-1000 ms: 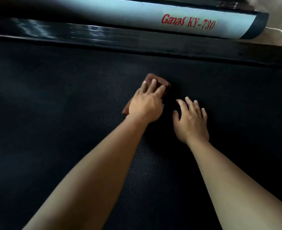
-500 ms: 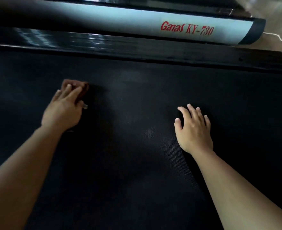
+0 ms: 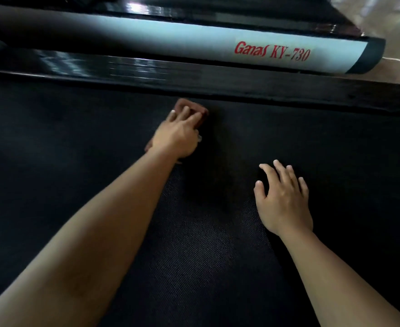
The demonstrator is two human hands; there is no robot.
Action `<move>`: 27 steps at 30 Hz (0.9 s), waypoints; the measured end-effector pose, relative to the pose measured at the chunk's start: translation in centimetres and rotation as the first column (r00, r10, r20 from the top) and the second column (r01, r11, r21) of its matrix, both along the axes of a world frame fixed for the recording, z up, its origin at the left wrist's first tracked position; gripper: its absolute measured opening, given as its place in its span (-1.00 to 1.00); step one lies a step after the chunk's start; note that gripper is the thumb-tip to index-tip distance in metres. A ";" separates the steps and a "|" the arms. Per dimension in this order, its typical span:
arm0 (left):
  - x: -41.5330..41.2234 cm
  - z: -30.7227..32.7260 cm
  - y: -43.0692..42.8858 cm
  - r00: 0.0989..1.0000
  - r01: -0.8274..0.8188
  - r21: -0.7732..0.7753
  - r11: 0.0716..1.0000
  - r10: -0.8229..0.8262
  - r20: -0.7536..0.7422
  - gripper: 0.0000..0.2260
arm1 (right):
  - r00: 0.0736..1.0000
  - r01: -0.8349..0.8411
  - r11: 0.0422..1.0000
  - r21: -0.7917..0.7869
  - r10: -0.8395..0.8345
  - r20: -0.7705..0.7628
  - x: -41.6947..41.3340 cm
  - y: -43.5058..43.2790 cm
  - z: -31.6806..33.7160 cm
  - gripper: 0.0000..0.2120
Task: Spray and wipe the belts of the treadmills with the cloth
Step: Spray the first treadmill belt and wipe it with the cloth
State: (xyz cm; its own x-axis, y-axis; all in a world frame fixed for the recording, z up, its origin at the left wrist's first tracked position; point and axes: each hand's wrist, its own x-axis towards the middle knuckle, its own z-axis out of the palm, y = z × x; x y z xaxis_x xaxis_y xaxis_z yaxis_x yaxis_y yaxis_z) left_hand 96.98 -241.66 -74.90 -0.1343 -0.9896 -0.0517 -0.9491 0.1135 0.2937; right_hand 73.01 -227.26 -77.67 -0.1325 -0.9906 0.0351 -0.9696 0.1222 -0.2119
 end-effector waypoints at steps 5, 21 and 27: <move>-0.7 -0.9 5.9 0.971 0.233 0.007 0.972 -0.232 -0.061 -0.51 | 1.000 0.003 1.000 0.000 -0.003 0.002 0.0 0.1 0.0 -0.51; 15.9 -2.0 -1.2 0.959 -0.285 -0.038 0.958 0.285 0.003 -0.51 | 0.999 0.024 1.000 0.004 -0.024 -0.027 0.2 0.0 0.2 -0.51; 4.6 -0.7 -4.5 0.987 -0.163 -0.017 0.986 0.163 -0.007 -0.51 | 1.000 0.012 1.000 0.006 -0.012 -0.022 0.2 0.1 0.2 -0.50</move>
